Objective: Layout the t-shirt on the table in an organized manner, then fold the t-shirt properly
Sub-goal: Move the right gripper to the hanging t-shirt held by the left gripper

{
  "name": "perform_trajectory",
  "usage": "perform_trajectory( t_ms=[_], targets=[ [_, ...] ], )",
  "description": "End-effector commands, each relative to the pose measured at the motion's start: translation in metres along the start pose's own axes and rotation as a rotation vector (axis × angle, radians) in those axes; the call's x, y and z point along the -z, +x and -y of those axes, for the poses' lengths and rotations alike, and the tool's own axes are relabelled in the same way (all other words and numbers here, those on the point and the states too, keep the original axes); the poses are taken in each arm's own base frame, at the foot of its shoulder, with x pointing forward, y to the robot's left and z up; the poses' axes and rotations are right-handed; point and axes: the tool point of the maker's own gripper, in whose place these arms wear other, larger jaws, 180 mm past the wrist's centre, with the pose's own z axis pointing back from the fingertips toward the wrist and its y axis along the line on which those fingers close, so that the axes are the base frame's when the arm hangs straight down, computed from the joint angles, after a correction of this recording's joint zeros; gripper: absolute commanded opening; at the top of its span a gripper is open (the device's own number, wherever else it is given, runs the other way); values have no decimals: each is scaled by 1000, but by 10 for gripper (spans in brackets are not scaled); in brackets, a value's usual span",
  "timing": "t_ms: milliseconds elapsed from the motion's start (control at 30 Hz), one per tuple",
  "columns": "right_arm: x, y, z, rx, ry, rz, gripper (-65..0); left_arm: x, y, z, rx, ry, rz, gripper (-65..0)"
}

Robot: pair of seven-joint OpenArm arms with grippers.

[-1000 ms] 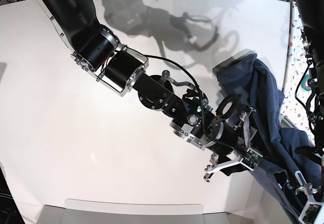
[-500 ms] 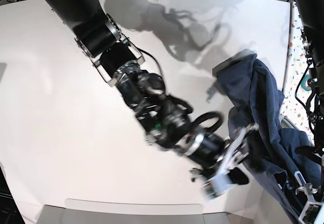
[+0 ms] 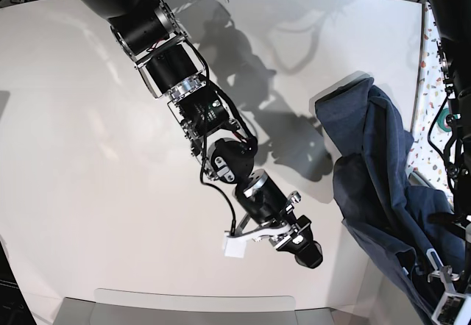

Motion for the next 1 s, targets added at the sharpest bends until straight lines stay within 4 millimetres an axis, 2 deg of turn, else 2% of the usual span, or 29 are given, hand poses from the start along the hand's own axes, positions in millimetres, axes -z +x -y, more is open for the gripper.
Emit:
perform_trajectory(
  t_ms=[0, 167, 300, 500, 767, 900, 967],
  targets=[
    [7, 1, -25, 5, 65, 9, -385, 1, 9, -15, 9, 47, 25, -650],
    [8, -9, -32, -11, 81, -15, -385, 1, 11, -9, 13, 34, 31, -650],
    [14, -23, -51, -54, 122, -61, -385, 1, 12, -9, 12, 34, 36, -650],
    [19, -44, -67, -111, 158, -130, -385, 1, 12, -9, 11, 35, 35, -650],
    [19, -41, -68, -106, 158, -119, -385, 1, 12, -9, 11, 35, 32, -650],
    [19, -22, -59, -78, 136, -70, -385, 0, 10, -6, 13, 26, 28, -650],
    [20, -4, -50, -57, 113, -24, -385, -1, 8, -3, 13, 19, 25, -650]
  ],
)
